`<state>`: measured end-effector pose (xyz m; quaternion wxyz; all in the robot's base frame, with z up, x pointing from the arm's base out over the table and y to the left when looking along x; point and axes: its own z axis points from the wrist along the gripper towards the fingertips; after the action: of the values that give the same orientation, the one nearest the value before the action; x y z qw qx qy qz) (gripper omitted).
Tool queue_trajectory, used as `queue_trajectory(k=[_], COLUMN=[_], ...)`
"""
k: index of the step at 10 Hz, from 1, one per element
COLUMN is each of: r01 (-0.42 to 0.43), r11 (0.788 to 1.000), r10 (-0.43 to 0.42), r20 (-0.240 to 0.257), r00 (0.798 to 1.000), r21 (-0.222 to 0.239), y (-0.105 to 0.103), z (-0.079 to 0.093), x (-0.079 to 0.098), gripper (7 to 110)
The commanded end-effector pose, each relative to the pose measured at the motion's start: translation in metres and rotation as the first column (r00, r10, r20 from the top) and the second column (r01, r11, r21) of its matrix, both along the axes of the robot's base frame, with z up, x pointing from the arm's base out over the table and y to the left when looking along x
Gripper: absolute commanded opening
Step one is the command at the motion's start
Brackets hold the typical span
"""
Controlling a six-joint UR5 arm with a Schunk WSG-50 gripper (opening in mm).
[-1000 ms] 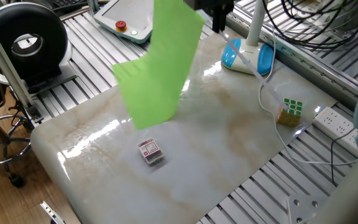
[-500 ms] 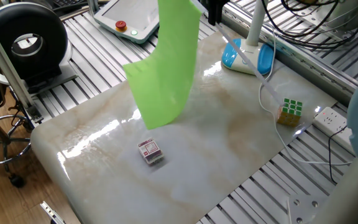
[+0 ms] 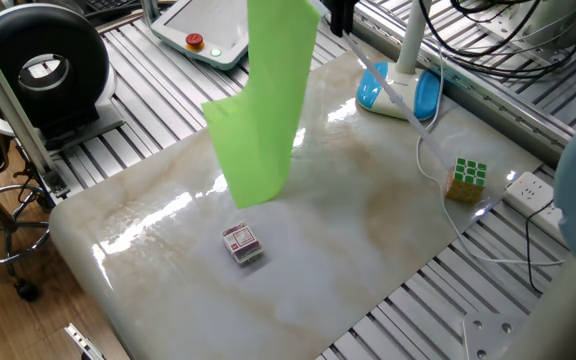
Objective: Wave the flag
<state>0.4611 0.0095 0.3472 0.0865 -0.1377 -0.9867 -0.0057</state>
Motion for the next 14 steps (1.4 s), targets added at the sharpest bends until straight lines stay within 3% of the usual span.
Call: queue_trajectory(k=[1,2,3,4,5,6,7,9,10,11,12,13,14], r01=[-0.170,-0.310,-0.449,-0.590,-0.661,-0.675,-0.643,-0.524,-0.385,-0.149,0.175,0.345,0.354], r11=[0.985,0.950,0.888,0.796,0.732,0.718,0.752,0.847,0.922,0.982,0.940,0.890,0.903], r10=[0.170,0.311,0.452,0.597,0.670,0.686,0.654,0.531,0.386,0.129,-0.217,-0.379,-0.380], r20=[0.012,0.019,0.013,0.012,0.003,0.012,0.044,0.099,0.130,0.161,0.118,0.063,0.068], r00=[0.985,0.950,0.892,0.802,0.742,0.727,0.755,0.842,0.913,0.978,0.969,0.923,0.923], r21=[-0.005,-0.046,-0.100,-0.132,-0.164,-0.167,-0.144,-0.088,-0.031,0.119,0.292,0.296,0.244], y=[-0.006,-0.020,-0.035,-0.043,-0.048,-0.044,-0.031,-0.012,0.006,0.044,0.086,0.089,0.075], z=[0.001,0.001,0.001,0.003,0.005,0.007,0.005,0.002,0.001,0.002,0.010,0.009,0.004], x=[0.003,0.009,0.017,0.030,0.039,0.044,0.045,0.045,0.044,0.048,0.062,0.066,0.063], gripper=[7,7,7,7,7,7,7,7,7,7,7,7,7])
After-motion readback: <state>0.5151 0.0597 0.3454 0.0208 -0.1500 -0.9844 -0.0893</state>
